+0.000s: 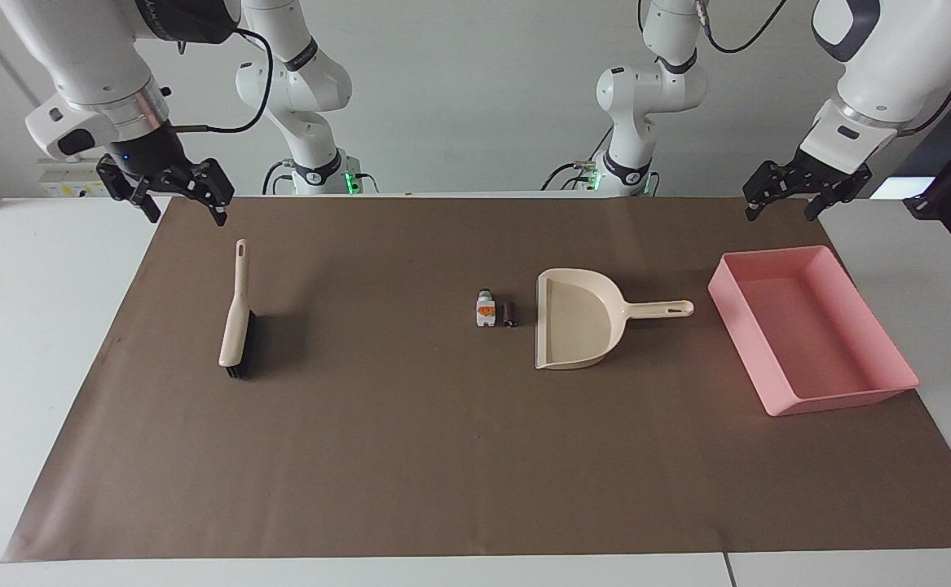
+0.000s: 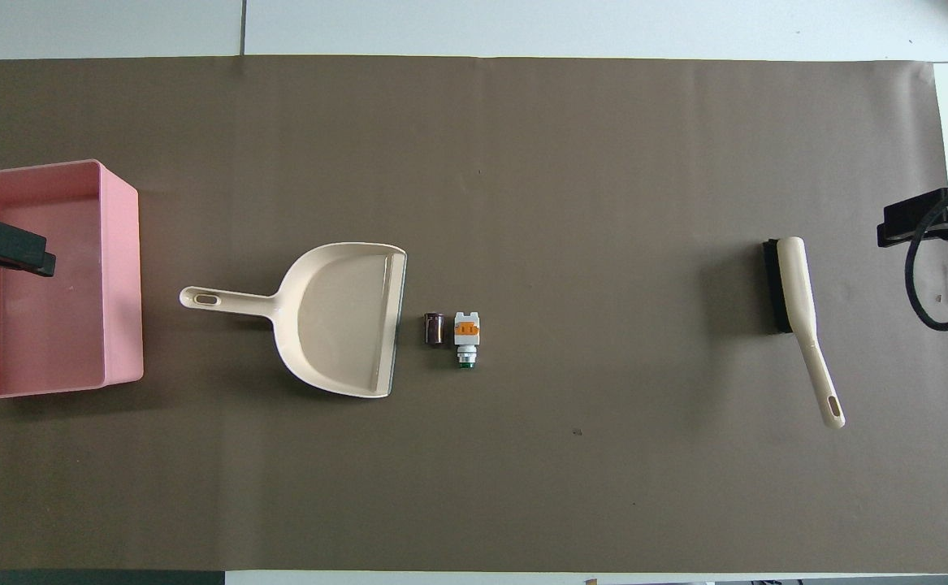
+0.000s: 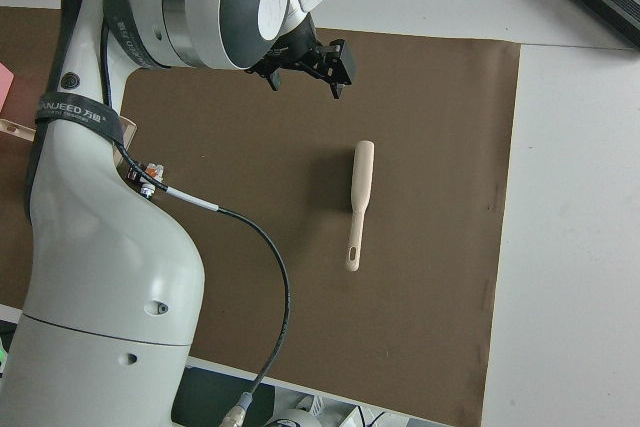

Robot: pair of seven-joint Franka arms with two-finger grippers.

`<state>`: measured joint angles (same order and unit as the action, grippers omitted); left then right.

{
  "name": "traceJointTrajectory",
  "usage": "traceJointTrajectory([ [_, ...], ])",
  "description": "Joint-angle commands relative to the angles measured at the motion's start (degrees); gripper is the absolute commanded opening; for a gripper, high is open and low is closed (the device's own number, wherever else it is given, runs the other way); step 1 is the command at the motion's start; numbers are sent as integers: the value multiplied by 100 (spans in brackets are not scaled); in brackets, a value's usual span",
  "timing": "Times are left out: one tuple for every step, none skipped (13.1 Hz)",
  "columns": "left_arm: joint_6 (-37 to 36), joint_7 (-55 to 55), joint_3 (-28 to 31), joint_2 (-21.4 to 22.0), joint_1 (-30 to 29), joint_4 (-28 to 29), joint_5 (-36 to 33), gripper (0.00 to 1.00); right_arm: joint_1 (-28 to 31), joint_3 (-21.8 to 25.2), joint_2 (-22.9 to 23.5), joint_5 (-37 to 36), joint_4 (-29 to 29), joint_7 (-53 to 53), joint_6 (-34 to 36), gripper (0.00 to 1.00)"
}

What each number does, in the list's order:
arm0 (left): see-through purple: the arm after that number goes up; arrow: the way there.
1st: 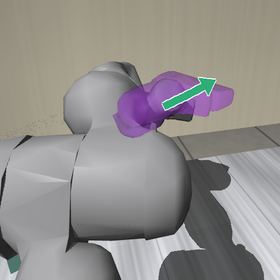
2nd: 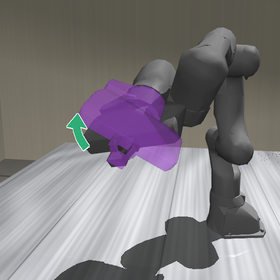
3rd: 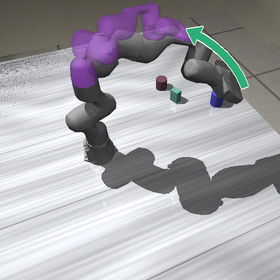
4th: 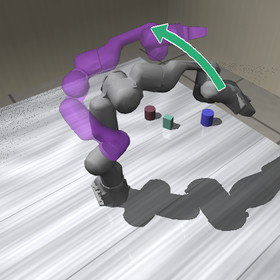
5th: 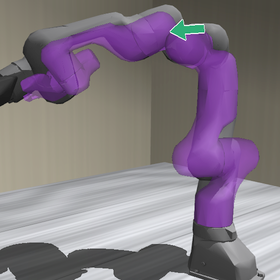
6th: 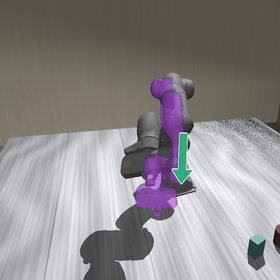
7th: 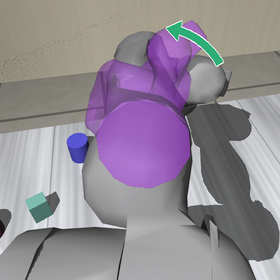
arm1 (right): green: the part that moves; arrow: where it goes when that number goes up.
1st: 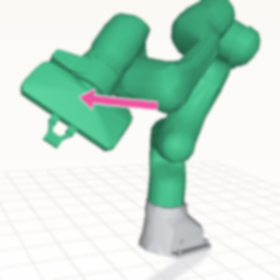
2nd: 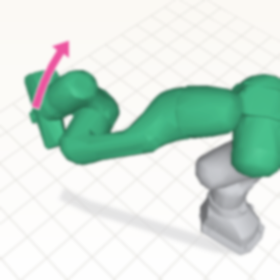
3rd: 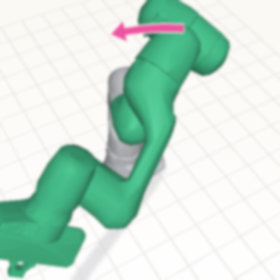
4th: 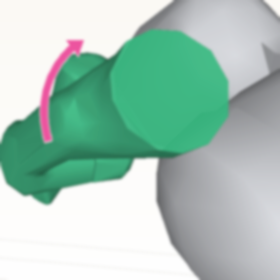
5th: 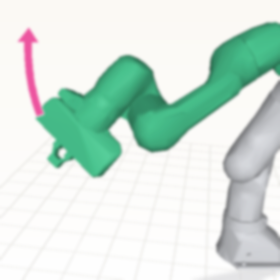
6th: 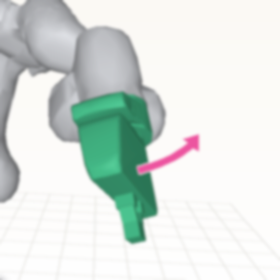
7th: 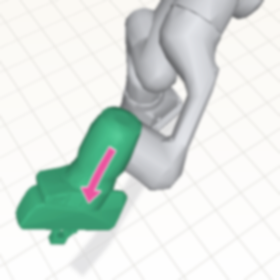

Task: Clean e-waste and dump in bin

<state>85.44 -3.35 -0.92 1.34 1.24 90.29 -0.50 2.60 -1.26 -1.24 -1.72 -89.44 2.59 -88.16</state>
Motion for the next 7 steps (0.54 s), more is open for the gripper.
traceJointTrajectory([
  [-54,45,-49,138,-53,129,-46,99,39,-24,-52,-4,-91,-144,-105,100],
  [-54,45,-49,138,-53,129,-46,99,39,-24,-52,-4,-91,-127,-96,100],
  [-54,45,-49,138,-53,138,-46,99,39,-24,-52,-4,-91,-127,-105,100],
  [-54,45,-49,138,-53,138,-46,99,48,-24,-52,-4,-91,-127,-105,100],
  [-54,45,-49,138,-53,129,-46,99,48,-24,-52,-4,-91,-118,-105,100],
  [-45,54,-49,138,-45,120,-46,99,48,-24,-52,-4,-91,-118,-87,100],
  [-45,54,-49,138,-45,111,-46,99,39,-24,-52,-4,-91,-118,-44,100],
])
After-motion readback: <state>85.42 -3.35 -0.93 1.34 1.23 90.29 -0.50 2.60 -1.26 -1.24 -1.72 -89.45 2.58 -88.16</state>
